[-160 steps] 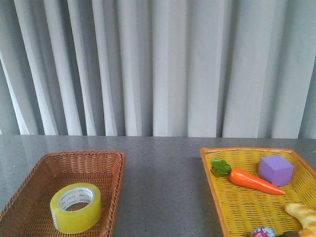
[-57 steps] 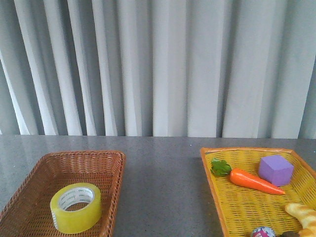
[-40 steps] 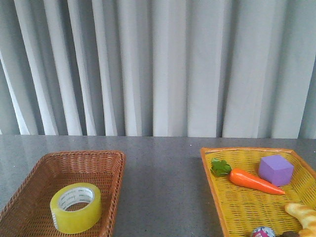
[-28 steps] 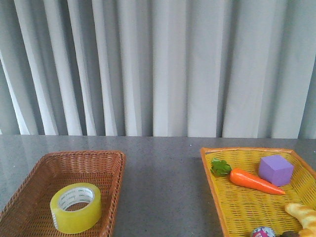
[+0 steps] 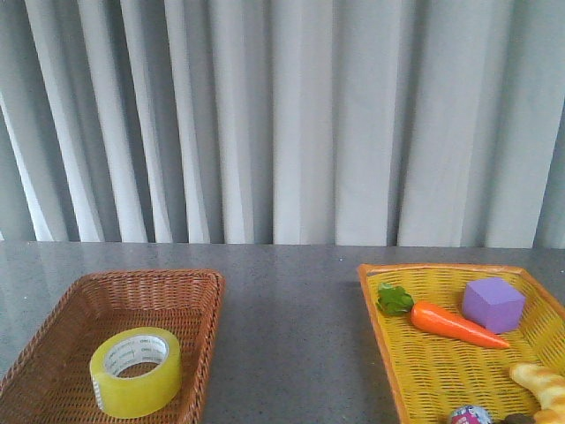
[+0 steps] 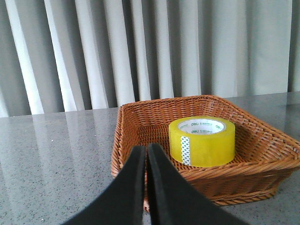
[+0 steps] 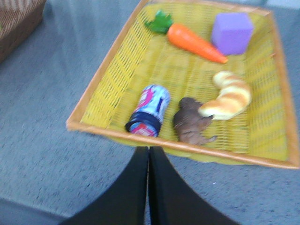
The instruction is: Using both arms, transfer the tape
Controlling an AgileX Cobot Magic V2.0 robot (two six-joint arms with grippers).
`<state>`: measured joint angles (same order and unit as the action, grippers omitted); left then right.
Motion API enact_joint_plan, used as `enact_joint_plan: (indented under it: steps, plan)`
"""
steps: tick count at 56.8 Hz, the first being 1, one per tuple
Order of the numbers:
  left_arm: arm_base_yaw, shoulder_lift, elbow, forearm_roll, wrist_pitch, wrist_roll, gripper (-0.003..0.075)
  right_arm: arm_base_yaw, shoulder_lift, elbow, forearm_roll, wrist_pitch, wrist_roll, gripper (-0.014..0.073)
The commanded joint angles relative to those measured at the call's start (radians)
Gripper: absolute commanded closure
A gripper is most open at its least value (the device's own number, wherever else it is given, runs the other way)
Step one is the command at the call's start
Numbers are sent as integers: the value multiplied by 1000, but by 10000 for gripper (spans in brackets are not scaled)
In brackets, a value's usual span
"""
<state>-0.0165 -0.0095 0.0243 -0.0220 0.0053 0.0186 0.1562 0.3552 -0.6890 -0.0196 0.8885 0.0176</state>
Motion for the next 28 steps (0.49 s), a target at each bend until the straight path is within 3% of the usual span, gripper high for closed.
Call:
enact_joint_plan:
  steps: [1,15,28]
  plan:
    - [0,-18,-8,-10,-68,-8,727,-64,-43,-24,-5,-103,-1,601]
    - [0,-18,-8,-10,-68,-8,727,-194,-139,29,-2,-186,-2,601]
    - [0,-18,-8,-10,-68,-8,727,-200,-240,449,-8,-770,-3,601]
